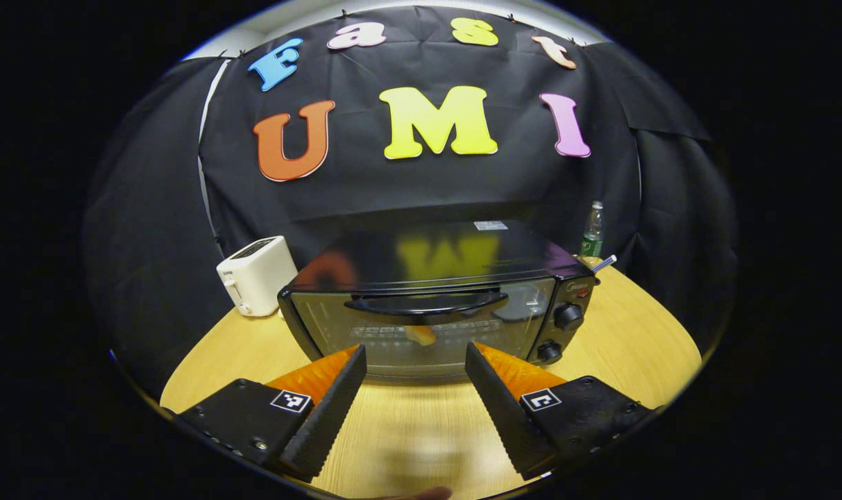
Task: Open the electric oven with the left hand, put the food in, and close the electric oven.
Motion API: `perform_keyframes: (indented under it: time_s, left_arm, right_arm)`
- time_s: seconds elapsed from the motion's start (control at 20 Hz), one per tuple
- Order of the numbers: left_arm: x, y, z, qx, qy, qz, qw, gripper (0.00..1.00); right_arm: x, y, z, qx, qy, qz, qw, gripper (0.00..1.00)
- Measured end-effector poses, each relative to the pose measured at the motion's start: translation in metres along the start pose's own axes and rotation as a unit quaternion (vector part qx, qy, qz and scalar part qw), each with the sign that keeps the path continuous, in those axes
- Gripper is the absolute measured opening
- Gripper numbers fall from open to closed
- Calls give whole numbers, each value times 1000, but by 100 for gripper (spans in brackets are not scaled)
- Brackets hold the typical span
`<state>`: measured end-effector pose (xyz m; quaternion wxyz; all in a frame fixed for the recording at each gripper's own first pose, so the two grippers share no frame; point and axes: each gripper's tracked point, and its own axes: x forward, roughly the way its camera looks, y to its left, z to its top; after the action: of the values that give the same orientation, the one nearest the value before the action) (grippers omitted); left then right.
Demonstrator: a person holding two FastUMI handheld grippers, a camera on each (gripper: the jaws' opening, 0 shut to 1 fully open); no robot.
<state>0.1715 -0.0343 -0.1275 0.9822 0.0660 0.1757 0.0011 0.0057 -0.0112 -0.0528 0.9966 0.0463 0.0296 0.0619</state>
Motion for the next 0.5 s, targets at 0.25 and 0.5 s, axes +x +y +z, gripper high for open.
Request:
perform_keyframes:
  time_s: [0.25,0.5]
  left_arm:
    - [-58,4,18,-4,-59,-4,998,94]
    - [-114,13,50,-2,-125,-2,992,94]
  right_arm:
    - [-1,5,2,1,1,1,1000,96]
    - [-9,10,13,8,-4,4,1000,96]
